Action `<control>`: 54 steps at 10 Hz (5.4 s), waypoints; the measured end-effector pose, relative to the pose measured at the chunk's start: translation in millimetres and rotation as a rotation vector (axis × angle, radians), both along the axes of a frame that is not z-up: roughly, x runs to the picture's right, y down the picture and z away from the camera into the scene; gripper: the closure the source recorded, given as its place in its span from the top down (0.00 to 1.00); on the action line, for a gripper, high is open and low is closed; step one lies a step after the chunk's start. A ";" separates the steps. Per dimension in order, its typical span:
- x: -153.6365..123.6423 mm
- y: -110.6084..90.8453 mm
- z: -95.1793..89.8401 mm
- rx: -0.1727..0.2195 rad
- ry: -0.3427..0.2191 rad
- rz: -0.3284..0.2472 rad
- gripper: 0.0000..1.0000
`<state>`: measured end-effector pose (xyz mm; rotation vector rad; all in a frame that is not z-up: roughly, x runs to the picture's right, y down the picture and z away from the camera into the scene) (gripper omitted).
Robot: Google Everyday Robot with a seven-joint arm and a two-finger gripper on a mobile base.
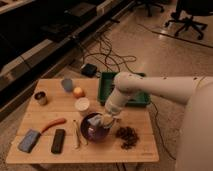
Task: Wipe purple bowl with towel
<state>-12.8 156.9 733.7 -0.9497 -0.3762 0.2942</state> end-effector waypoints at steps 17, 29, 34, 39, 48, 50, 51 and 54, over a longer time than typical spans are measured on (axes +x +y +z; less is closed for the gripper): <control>-107.6 5.3 17.8 -0.040 -0.176 -0.129 0.00; -68.4 49.1 -12.3 -0.019 -0.098 -0.138 0.00; -57.4 42.8 -2.5 -0.010 -0.082 -0.113 0.00; -42.0 35.2 1.5 0.008 -0.054 -0.086 0.00; -72.5 -0.4 21.5 0.033 -0.085 -0.104 0.00; -89.6 -1.7 22.4 0.031 -0.121 -0.131 0.00; -95.2 1.0 20.4 0.027 -0.135 -0.143 0.00; -103.5 19.6 -9.0 0.024 -0.175 -0.177 0.00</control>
